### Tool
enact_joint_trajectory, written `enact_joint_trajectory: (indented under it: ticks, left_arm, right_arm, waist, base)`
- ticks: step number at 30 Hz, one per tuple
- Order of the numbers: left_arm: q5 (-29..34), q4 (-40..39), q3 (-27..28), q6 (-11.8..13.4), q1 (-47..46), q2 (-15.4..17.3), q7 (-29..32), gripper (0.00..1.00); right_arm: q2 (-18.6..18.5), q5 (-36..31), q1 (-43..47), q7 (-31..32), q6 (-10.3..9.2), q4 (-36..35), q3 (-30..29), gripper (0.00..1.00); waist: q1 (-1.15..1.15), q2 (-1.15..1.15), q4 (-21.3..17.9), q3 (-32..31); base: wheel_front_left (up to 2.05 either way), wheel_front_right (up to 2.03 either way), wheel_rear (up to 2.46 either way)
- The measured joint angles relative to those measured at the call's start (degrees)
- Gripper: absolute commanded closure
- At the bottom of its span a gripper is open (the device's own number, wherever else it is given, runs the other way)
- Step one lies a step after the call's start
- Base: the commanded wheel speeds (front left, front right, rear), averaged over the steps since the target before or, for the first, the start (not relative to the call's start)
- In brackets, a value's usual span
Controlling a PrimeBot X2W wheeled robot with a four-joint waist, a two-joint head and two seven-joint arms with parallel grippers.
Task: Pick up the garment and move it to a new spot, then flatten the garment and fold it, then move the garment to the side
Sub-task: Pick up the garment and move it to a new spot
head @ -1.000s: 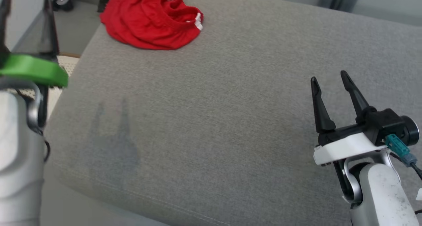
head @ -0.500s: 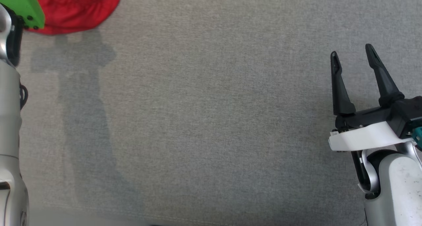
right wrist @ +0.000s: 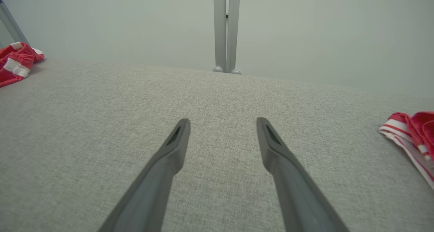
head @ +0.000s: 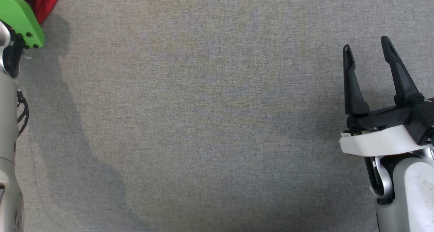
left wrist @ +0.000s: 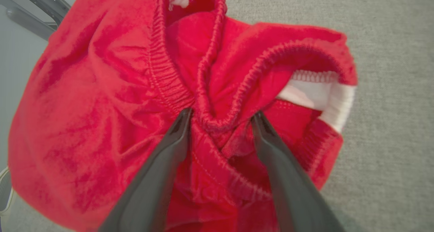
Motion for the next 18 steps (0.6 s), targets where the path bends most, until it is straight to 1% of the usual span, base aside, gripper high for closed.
enact_joint_trajectory:
  ticks: [1, 2, 9, 12, 15, 18]
  left_arm:
    - [0.0, 0.3, 0.0, 0.0, -0.1, 0.0, -0.4, 0.77]
    - [0.0, 0.6, 0.0, 0.2, -0.2, 0.0, -1.2, 1.00]
    - [-0.1, 1.0, -0.2, 0.3, -0.3, 0.7, -7.3, 1.00]
    - [0.0, 0.8, -1.3, 0.3, -0.7, 1.2, -9.0, 1.00]
    - [-0.1, -0.1, -2.5, 0.2, -0.9, 0.7, -10.1, 1.00]
    - [-0.2, -1.9, -5.7, 0.0, -1.0, -0.7, -10.3, 1.00]
  right_arm:
    - [0.0, 0.0, 0.0, 0.0, 0.00, -0.1, 0.0, 0.00]
    - [0.0, 0.0, 0.0, 0.0, 0.00, 0.0, -0.1, 0.00]
    - [0.2, 0.1, 0.0, -1.2, 0.00, 1.6, 0.5, 0.00]
    - [0.3, 0.5, 0.1, -1.9, 0.00, 3.0, 0.6, 0.00]
    - [0.5, 1.1, 0.6, -2.6, 0.00, 4.9, 0.3, 0.00]
    - [0.5, 1.9, 1.4, -3.6, 0.00, 6.8, -0.1, 0.00]
  waist:
    - [0.00, 0.00, 0.0, 0.0]
    - [0.00, 0.00, 0.0, 0.0]
    - [0.00, 0.00, 0.1, -2.8]
    - [0.00, 0.00, 0.1, -4.9]
    - [0.00, 0.00, 0.1, -7.4]
    - [0.00, 0.00, -0.1, -10.4]
  base:
    - [0.00, 0.00, 0.00]
    - [0.00, 0.00, 0.00]
    - [0.00, 0.00, 0.00]
    - [0.00, 0.00, 0.00]
    - [0.00, 0.00, 0.00]
    - [0.00, 0.00, 0.00]
